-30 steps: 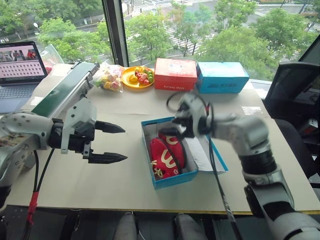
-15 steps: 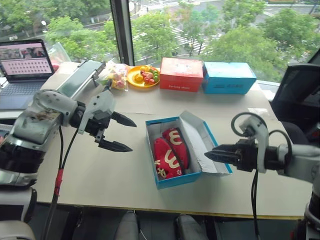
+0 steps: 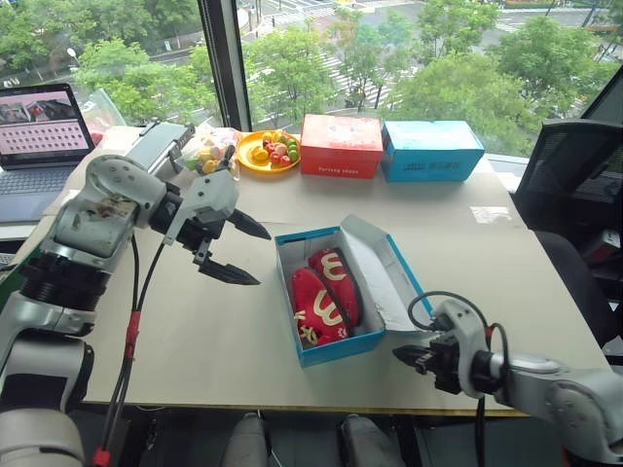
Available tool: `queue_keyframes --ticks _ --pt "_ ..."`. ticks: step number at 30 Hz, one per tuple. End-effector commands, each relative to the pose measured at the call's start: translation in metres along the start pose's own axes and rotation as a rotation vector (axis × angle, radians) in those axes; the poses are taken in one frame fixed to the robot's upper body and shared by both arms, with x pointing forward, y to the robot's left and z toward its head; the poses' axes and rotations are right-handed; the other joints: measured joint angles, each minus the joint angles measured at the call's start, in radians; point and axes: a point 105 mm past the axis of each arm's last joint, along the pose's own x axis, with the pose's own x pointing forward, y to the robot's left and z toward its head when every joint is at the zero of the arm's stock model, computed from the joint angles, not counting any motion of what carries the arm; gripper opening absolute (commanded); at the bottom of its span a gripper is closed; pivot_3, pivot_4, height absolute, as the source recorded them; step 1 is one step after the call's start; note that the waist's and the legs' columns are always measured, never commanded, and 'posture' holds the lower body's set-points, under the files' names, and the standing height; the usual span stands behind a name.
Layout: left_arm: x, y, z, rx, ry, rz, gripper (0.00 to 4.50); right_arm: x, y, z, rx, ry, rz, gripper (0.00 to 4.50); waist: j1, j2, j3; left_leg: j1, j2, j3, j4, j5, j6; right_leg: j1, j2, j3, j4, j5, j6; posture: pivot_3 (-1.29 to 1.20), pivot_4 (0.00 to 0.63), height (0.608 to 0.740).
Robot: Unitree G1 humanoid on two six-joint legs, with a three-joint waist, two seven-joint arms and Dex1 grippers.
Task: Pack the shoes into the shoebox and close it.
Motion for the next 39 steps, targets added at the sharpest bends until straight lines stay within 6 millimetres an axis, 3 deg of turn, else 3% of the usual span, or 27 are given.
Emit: queue_keyframes --ticks 1,4,5,8,11,15,17,20,23,27,35,39 --pt "-0.011 0.009 0.02 0.049 -0.034 0.057 4.5 0.006 -0.018 0.004 0.032 -0.088 -0.077 0.03 0.003 0.0 0.0 0.0 0.0 0.0 0.0 0.0 0.0 0.0 0.0 0.0 0.0 0.0 0.0 0.0 0.15 0.739" --pt "-0.011 0.009 0.022 0.051 -0.035 0.053 4.5 0.018 -0.036 0.009 0.157 -0.229 -0.119 0.03 -0.005 0.0 0.0 0.001 0.0 0.0 0.0 0.0 0.0 0.001 0.001 0.0 0.0 0.0 0.0 0.0 0.15 0.739" --pt "-0.012 0.009 0.021 0.05 -0.031 0.056 4.5 0.018 -0.038 0.019 0.213 -0.334 -0.095 0.03 -0.008 0.0 0.0 0.002 0.001 0.0 0.0 0.0 0.0 0.002 0.001 0.0 0.0 0.0 0.0 0.0 0.15 0.739" --pt "-0.014 0.008 0.02 0.046 -0.025 0.06 4.5 0.006 -0.038 0.045 0.33 -0.568 0.016 0.03 -0.009 0.001 0.0 0.004 0.0 0.0 0.0 0.0 0.0 0.003 0.001 0.001 0.002 0.001 0.0 0.0 0.15 0.739" --pt "-0.015 0.009 0.02 0.049 -0.022 0.073 4.5 -0.003 -0.032 0.057 0.299 -0.626 0.095 0.03 -0.008 0.001 0.0 0.004 0.0 0.0 0.0 0.001 0.001 0.003 0.0 0.001 0.002 0.001 0.001 0.0 0.15 0.739" --pt "-0.017 0.01 0.024 0.039 -0.052 0.103 4.5 -0.041 0.007 0.1 0.188 -0.76 0.351 0.03 -0.007 0.003 0.002 0.004 0.0 0.0 -0.001 0.001 0.001 0.002 0.001 0.001 0.002 0.001 0.0 0.0 0.15 0.739" --pt "-0.019 0.007 0.023 0.038 -0.043 0.106 4.5 -0.059 0.033 0.112 0.105 -0.769 0.493 0.03 -0.009 0.004 0.002 0.004 0.0 0.001 -0.002 0.001 0.001 0.002 0.001 0.002 0.002 0.001 0.0 0.0 0.15 0.739" --pt "-0.022 0.007 0.022 0.034 -0.038 0.128 4.5 -0.068 0.064 0.114 -0.016 -0.677 0.622 0.03 -0.008 0.004 0.002 0.004 0.001 0.0 -0.003 0.001 0.001 0.002 0.001 0.001 0.002 0.001 0.0 0.0 0.15 0.739" --pt "-0.024 0.008 0.024 0.029 -0.051 0.156 4.5 -0.051 0.095 0.105 -0.115 -0.486 0.684 0.03 -0.01 0.003 0.002 0.004 0.001 0.0 -0.002 0.001 0.001 0.003 0.001 0.001 0.002 0.001 0.0 0.0 0.15 0.739" --pt "-0.026 0.004 0.023 0.012 -0.058 0.181 4.5 -0.019 0.11 0.102 -0.262 -0.323 0.634 0.03 -0.009 0.003 0.002 0.004 0.001 0.0 -0.002 0.001 0.001 0.002 0.001 0.002 0.002 0.001 0.0 0.0 0.15 0.739" --pt "-0.03 -0.006 0.015 -0.023 -0.061 0.253 4.5 0.041 0.134 0.137 -0.623 -0.238 0.548 0.03 -0.008 0.003 0.002 0.004 0.001 0.001 -0.001 0.001 0.001 0.001 0.001 0.003 0.002 0.001 0.0 0.0 0.15 0.739" --pt "-0.025 -0.019 0.012 -0.055 -0.074 0.275 4.5 0.074 0.148 0.126 -0.771 -0.142 0.588 0.03 -0.004 0.003 0.002 0.002 0.001 0.001 -0.001 0.001 0.001 0.0 0.001 0.002 0.002 0.002 -0.002 0.0 0.15 0.739"
